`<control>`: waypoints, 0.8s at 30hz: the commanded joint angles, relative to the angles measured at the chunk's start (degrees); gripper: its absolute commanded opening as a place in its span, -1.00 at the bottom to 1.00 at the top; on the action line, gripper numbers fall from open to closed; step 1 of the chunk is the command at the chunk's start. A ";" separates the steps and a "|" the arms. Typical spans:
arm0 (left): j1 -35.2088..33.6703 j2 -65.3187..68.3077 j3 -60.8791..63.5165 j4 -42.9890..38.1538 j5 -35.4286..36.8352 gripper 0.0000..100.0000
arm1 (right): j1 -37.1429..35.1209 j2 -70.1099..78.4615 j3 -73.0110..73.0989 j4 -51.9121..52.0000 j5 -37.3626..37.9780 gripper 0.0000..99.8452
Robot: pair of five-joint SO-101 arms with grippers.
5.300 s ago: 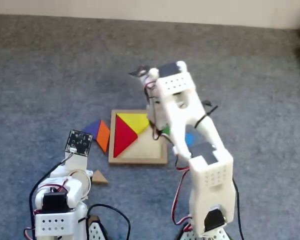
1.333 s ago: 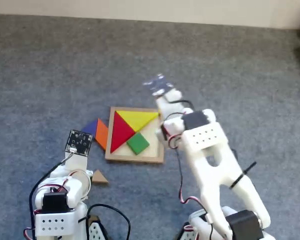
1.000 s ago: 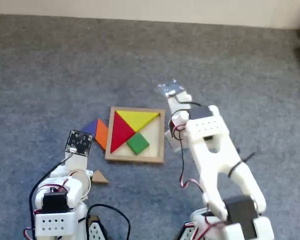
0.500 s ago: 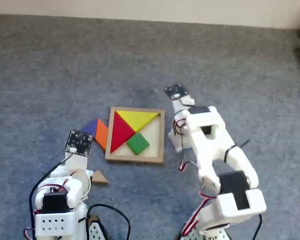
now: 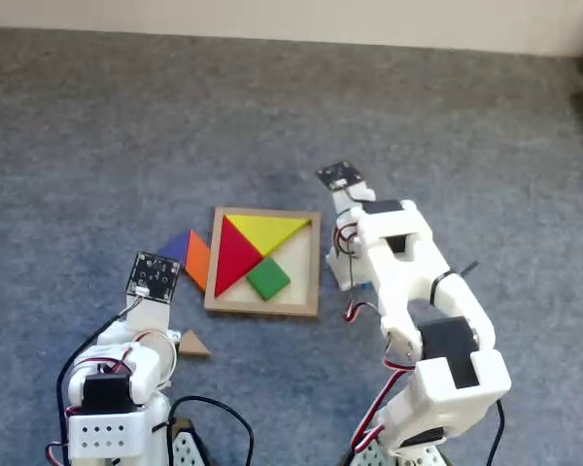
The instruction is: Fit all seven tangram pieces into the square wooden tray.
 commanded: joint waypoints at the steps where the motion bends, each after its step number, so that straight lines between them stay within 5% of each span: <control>1: 0.84 -2.77 1.10 0.35 0.44 -0.99 | 0.31 0.31 -3.03 -0.84 0.09 -0.48; 8: 0.84 -2.77 1.10 0.35 0.44 -0.99 | 0.40 0.31 -3.12 -0.84 0.09 -0.72; 24: 0.84 -2.77 1.10 0.35 0.44 -0.99 | 0.57 0.04 -3.47 2.24 0.09 -0.91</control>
